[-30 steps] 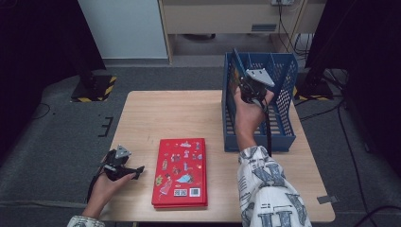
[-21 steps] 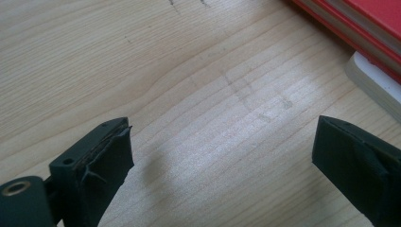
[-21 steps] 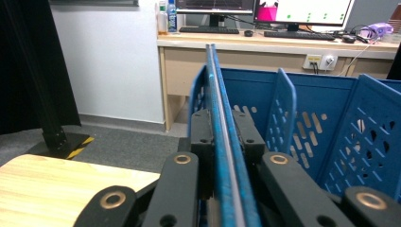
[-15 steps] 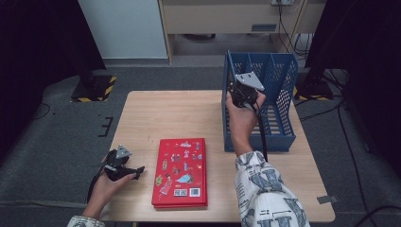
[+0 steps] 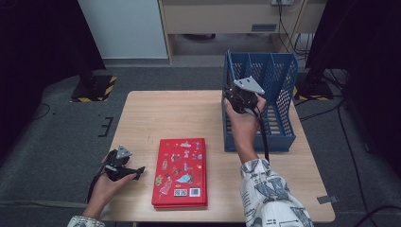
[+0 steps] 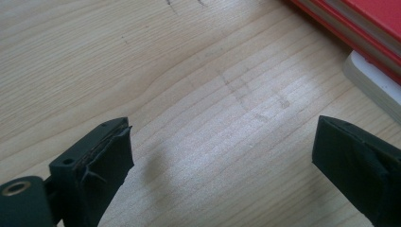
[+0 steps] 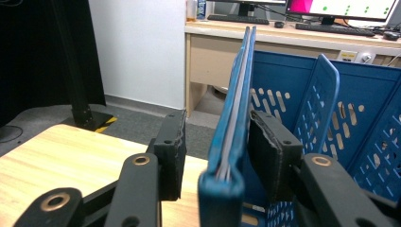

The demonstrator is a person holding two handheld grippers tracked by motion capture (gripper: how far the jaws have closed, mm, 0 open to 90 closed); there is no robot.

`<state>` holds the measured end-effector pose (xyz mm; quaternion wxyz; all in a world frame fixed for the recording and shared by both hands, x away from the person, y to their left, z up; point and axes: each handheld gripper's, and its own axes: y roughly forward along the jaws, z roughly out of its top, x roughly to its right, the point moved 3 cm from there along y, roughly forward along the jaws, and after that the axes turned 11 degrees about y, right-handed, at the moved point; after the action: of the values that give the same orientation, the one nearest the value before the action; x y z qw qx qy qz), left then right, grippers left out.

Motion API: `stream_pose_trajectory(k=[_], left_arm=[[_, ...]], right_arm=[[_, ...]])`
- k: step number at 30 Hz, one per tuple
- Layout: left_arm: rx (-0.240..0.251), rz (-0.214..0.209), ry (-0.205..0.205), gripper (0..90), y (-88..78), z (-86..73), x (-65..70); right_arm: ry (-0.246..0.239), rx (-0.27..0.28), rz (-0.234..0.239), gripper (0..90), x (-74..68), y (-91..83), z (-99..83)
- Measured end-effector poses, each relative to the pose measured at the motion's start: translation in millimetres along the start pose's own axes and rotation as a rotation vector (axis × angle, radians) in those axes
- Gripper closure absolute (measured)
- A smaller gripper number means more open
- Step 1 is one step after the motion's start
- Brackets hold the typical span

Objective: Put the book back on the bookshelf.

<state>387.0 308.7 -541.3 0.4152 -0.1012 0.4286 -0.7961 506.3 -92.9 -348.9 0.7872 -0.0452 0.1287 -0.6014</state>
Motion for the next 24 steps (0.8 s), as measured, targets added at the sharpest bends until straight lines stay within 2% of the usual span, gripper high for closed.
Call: stream_pose_trajectory(k=[7, 15, 24], left_arm=[[-0.002, -0.002, 0.006, 5.0, 0.5, 0.6, 1.3], [-0.007, -0.007, 0.013, 5.1, 0.8, 1.6, 3.2], [-0.005, -0.009, 0.012, 5.1, 0.9, 1.4, 2.9]], right_arm=[[0.001, -0.010, 0.020, 54.7, -0.4, -7.9, -6.1], [-0.006, -0.022, 0.025, 67.0, 0.3, -15.4, -11.2], [-0.008, -0.024, 0.015, 69.8, -0.5, -13.3, -9.9]])
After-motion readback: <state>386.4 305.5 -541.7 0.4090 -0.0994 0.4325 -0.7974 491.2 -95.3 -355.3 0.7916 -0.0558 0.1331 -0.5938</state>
